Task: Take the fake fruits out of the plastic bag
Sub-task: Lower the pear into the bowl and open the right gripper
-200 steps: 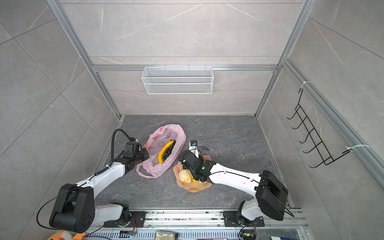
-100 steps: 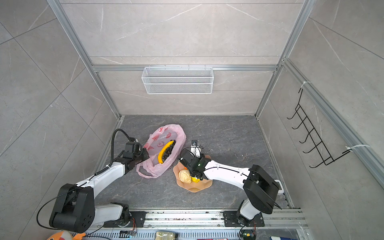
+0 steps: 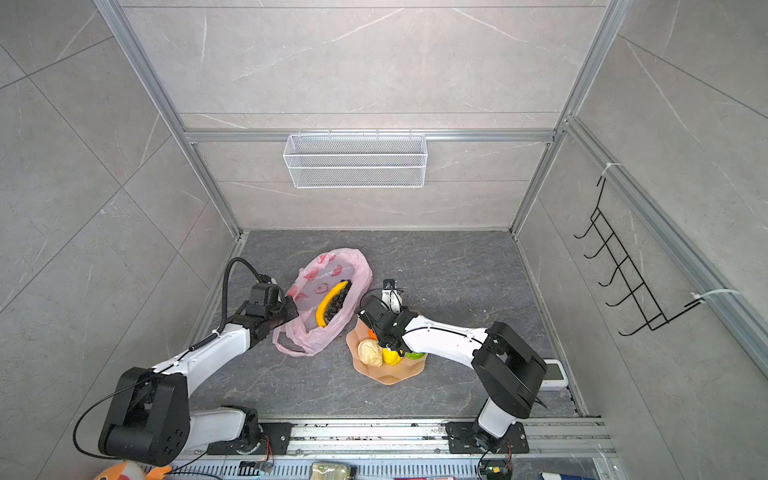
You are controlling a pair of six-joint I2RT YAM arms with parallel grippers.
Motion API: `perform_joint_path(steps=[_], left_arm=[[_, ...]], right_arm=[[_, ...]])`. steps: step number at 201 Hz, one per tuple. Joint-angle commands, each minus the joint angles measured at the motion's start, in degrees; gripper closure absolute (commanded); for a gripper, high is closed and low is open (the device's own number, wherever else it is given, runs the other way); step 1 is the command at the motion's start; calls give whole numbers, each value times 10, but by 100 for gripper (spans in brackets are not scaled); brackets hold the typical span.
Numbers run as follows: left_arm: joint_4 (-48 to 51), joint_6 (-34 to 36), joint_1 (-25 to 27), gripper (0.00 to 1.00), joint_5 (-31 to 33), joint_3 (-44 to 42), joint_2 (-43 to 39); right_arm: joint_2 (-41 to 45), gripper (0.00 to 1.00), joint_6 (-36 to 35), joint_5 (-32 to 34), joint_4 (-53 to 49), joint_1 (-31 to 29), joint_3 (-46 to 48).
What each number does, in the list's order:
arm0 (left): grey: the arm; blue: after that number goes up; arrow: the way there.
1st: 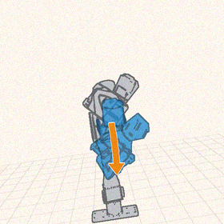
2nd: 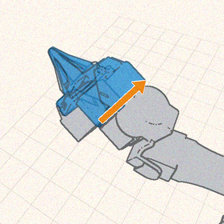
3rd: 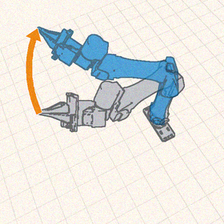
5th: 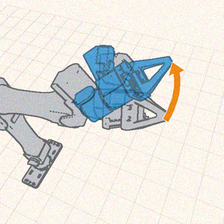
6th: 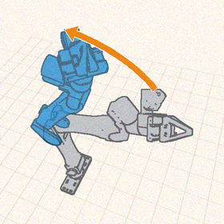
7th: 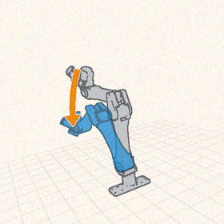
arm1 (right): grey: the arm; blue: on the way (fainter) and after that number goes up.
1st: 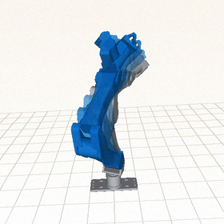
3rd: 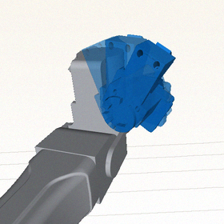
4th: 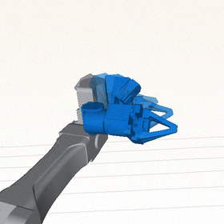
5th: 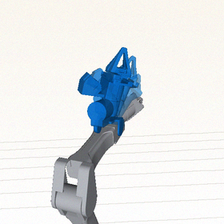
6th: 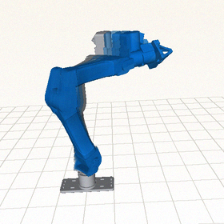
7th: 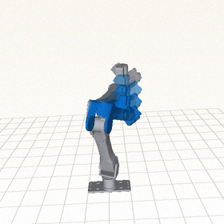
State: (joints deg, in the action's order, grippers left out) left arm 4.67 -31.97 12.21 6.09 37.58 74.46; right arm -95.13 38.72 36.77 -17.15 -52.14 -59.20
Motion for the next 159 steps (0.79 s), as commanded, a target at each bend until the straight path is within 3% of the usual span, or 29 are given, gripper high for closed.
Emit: perform_joint_path(steps=[1,93,159], left_arm=[[-7,2,-3,100,12,7,-9],[-7,1,-4,100,12,6,-10],[-6,3,-3,100,14,7,-13]], right_arm=[[-9,44,-4,-1,-1,1,-3],[-29,43,8,-26,15,-2,1],[-19,33,12,-30,16,-3,5]])
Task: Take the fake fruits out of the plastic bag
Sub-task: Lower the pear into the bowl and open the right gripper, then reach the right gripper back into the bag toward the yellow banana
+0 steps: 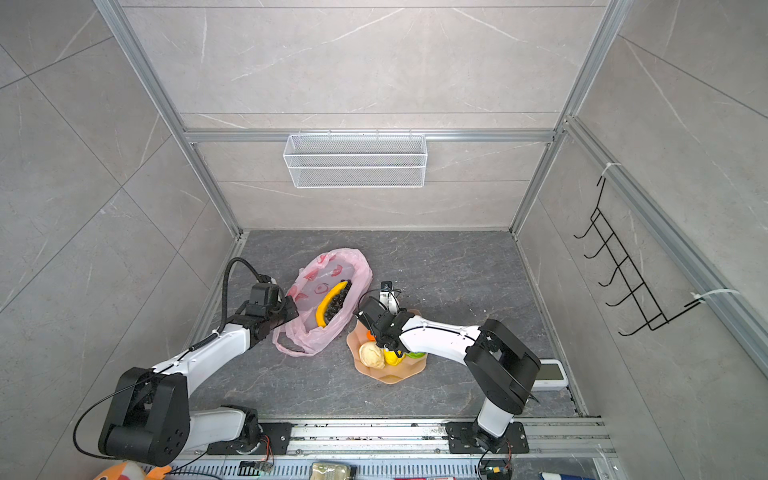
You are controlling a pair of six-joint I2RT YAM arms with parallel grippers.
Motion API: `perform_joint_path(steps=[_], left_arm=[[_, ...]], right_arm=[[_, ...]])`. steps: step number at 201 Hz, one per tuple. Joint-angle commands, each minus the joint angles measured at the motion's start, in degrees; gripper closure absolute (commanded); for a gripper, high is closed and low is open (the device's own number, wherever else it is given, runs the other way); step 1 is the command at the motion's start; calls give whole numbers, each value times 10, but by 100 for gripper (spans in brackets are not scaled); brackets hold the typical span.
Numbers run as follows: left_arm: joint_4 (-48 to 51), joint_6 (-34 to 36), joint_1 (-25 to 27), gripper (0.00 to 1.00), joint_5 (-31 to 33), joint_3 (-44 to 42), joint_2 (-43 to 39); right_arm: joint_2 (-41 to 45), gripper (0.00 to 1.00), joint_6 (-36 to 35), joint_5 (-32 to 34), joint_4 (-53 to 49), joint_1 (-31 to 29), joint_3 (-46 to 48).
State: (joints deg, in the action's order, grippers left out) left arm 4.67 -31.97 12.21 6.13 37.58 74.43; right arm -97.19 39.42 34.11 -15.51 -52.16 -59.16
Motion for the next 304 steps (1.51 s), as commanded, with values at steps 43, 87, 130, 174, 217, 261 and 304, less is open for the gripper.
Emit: perform_joint_path(steps=[43,87,130,174,217,261,304], left_arm=[[-5,2,-3,100,15,7,-13],[-5,2,-3,100,14,7,-13],[-4,3,-3,100,14,7,-15],[-3,3,-4,100,16,8,-14],[-4,3,-4,100,14,7,-11],[-5,2,-4,100,12,8,-9],[-6,2,-4,100,13,8,-6]], right_arm=[[25,24,8,-1,-15,-3,2],[68,13,5,-12,-40,12,-11],[64,17,-11,-64,-32,45,-30],[29,30,-11,-100,-35,51,-52],[13,40,3,-95,-50,51,-52],[15,48,6,-103,-47,48,-39],[18,49,8,-99,-51,42,-32]])
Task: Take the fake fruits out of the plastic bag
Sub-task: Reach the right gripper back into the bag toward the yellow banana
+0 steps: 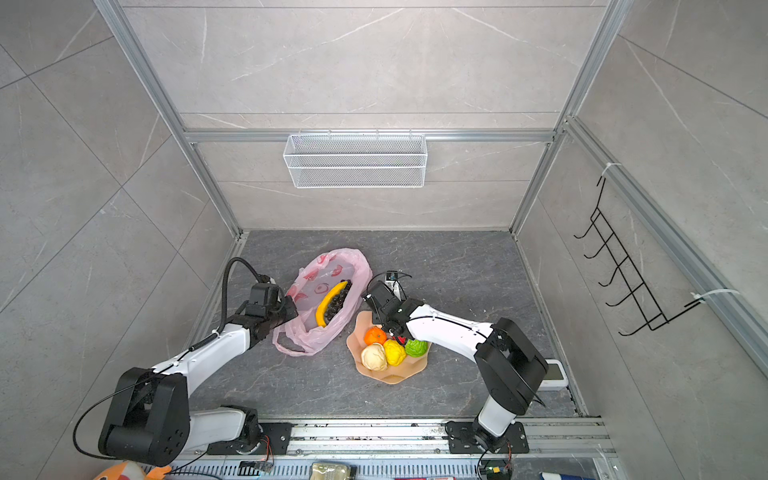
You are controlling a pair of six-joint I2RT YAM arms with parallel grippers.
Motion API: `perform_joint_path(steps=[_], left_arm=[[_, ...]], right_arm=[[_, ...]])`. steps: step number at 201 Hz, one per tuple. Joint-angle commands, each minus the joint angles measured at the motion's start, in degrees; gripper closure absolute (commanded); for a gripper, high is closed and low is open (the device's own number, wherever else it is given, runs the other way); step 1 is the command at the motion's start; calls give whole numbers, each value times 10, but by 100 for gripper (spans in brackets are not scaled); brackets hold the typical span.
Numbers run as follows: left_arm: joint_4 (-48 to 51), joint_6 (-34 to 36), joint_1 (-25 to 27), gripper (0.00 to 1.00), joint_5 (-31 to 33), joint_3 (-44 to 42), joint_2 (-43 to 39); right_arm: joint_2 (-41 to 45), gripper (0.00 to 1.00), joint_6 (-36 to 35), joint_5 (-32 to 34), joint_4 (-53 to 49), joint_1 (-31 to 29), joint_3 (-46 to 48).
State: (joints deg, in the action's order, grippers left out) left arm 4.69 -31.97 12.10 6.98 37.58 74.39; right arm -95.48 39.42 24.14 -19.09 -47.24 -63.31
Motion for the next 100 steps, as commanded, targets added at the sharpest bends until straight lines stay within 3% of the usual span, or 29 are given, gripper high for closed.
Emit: perform_joint_path(steps=[1,100], left_arm=[[-6,3,-3,100,4,8,-5],[-7,2,-3,100,3,7,-10]], right_arm=[[1,49,8,2,-16,-8,9],[7,49,24,20,-39,-22,5]])
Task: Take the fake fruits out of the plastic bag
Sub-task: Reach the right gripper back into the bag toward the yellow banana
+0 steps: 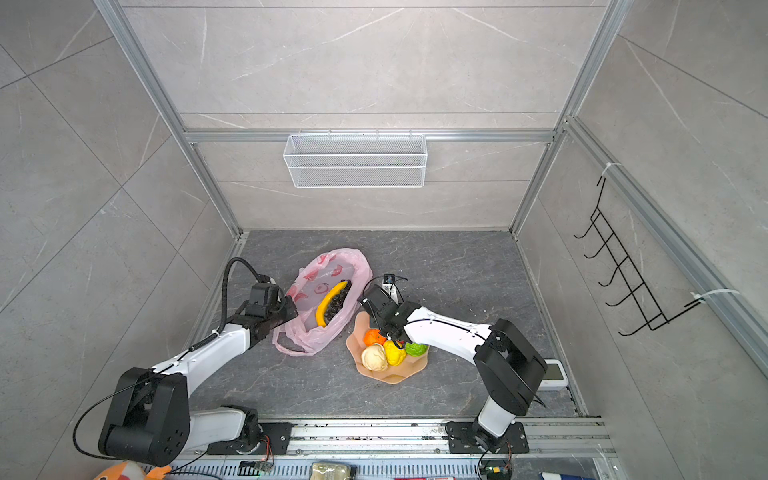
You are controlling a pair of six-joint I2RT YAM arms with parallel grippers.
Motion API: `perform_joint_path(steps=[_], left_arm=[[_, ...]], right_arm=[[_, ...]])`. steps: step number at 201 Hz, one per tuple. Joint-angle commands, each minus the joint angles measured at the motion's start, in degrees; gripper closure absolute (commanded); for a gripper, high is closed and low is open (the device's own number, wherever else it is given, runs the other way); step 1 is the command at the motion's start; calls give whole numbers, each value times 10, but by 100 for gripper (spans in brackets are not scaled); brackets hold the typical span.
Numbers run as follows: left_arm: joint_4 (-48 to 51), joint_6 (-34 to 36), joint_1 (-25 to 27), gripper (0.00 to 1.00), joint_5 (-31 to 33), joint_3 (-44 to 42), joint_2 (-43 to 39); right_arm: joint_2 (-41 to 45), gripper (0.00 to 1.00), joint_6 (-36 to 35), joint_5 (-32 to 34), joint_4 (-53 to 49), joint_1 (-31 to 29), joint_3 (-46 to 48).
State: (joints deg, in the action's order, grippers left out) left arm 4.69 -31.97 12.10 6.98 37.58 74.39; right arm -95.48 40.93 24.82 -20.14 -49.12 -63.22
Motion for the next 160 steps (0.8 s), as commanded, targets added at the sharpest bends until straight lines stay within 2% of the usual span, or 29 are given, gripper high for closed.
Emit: perform_joint_path(steps=[1,37,80,109,135,160], left_arm=[[-7,2,-3,100,3,7,-10],[-8,2,-3,100,-4,7,-12],[-16,5,-2,100,-25,8,-12],[-15,9,-1,100,-24,7,-17],[-17,10,-1,100,-24,4,-24],[-22,9,0,100,-29,3,-27]], right_arm=[[7,49,9,13,-29,-4,4],[22,49,9,20,-42,-4,-2],[46,41,-9,38,-66,-24,-44],[32,40,-15,39,-73,-43,-86],[20,39,-13,24,-61,-53,-111],[-7,40,-1,-24,-39,-63,-138]])
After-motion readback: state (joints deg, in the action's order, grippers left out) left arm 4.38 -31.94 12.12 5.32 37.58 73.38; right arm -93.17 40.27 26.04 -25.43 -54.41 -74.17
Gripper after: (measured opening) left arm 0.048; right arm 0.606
